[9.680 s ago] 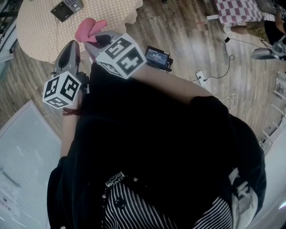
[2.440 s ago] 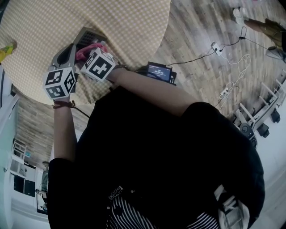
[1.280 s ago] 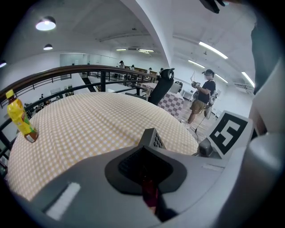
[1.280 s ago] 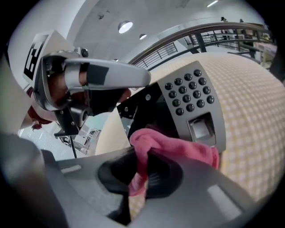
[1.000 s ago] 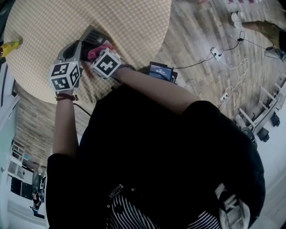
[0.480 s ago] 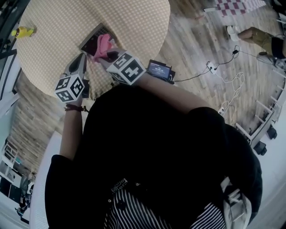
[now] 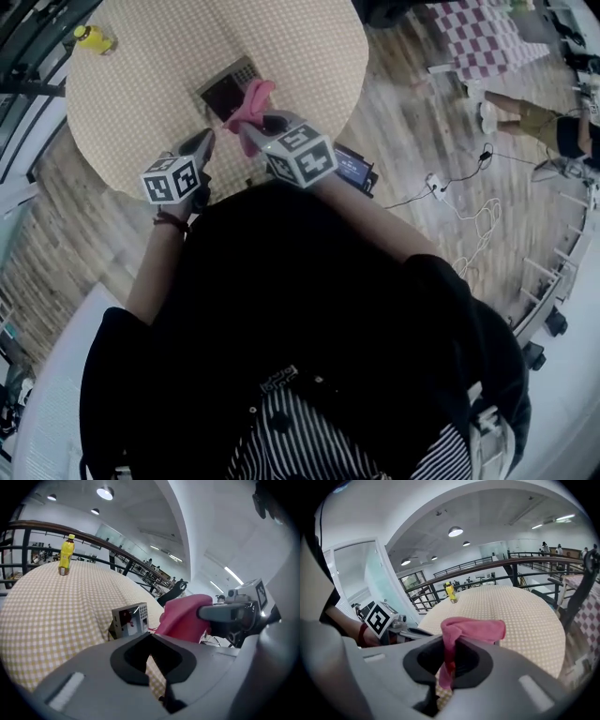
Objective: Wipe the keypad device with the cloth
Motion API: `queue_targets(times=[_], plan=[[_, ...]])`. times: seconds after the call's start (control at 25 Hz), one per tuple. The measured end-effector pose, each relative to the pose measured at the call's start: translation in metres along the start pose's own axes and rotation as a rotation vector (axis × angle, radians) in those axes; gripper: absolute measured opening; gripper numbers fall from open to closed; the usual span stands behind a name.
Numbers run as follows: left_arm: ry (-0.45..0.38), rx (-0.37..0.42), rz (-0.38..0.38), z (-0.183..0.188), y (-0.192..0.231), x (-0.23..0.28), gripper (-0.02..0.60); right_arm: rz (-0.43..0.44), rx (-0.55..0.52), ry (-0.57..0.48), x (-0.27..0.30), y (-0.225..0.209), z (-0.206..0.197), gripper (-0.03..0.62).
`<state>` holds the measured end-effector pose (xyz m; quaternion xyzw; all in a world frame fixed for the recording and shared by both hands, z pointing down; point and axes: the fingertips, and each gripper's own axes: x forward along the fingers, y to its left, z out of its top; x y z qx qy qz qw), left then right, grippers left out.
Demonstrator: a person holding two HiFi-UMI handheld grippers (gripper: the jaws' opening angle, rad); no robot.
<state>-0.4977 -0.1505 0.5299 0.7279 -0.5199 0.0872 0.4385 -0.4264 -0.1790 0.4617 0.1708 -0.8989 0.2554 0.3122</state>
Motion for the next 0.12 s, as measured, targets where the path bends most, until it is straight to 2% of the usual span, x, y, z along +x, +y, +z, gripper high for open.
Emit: queue_targets(times=[0.12], plan=[[-0.01, 0.009, -0.014, 0.0067, -0.0005, -0.0059, 0.003, -0.011, 0.009, 0.013, 0.0013, 0.0025, 0.0024, 0.029]])
